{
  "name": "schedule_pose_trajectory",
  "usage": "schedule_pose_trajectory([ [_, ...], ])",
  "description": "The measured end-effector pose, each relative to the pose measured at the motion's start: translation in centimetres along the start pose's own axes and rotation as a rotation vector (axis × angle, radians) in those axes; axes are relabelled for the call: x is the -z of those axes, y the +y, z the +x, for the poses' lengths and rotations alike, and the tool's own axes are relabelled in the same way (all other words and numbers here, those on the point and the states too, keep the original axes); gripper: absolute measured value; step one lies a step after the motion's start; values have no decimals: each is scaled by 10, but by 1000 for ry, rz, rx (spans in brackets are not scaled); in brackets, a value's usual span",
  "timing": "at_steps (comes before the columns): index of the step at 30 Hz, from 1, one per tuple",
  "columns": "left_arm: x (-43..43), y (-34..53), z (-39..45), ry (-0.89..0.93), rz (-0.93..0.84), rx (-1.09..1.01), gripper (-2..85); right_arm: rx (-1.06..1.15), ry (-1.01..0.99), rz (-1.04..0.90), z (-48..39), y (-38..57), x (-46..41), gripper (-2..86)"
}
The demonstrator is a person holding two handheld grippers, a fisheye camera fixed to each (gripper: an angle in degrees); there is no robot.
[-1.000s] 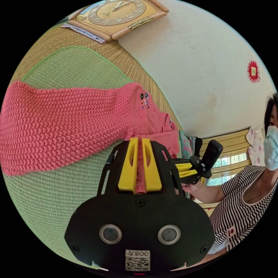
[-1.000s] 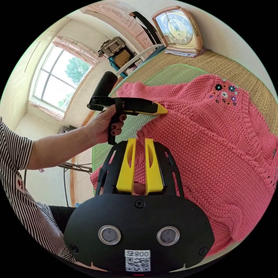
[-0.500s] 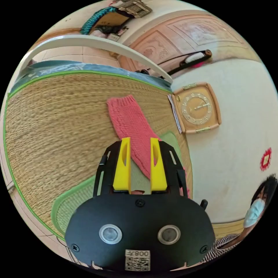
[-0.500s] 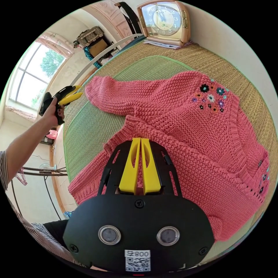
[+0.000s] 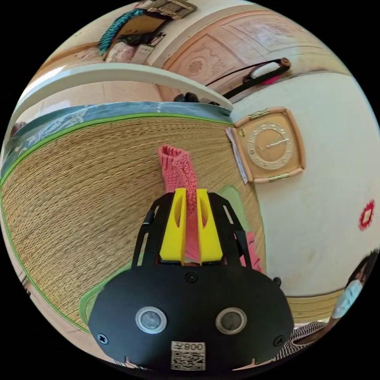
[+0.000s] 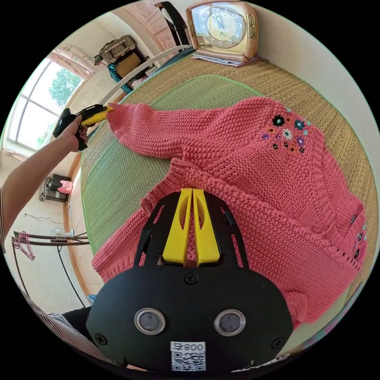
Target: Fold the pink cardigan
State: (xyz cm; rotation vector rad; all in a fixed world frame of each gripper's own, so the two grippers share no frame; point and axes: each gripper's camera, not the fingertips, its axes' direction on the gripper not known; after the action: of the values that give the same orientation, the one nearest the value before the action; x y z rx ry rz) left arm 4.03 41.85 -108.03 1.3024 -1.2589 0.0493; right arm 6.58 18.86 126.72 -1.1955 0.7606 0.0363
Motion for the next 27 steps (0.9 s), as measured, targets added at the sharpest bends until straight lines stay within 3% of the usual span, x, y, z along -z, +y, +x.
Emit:
schedule_pose_trajectory([
  [3,3,39,56,158,-50,-200,45,-84,-128,0,26,13,23,10],
  [8,-6,142,132,405,-155,-418,42,-235,-347,190,69,55,95,52],
  [10,-13,176,150,394,-204,-483,41,-269,-544,331,93,73,133,68],
  [13,-26,228,175,360,-316,-584,41,-267,-605,428,116,87,170,73],
  [22,-32,347,236,213,-411,-851,38,-404,-537,284,178,147,195,115],
  [27,-30,401,269,118,-423,-1016,38,-457,-620,257,212,182,201,108],
])
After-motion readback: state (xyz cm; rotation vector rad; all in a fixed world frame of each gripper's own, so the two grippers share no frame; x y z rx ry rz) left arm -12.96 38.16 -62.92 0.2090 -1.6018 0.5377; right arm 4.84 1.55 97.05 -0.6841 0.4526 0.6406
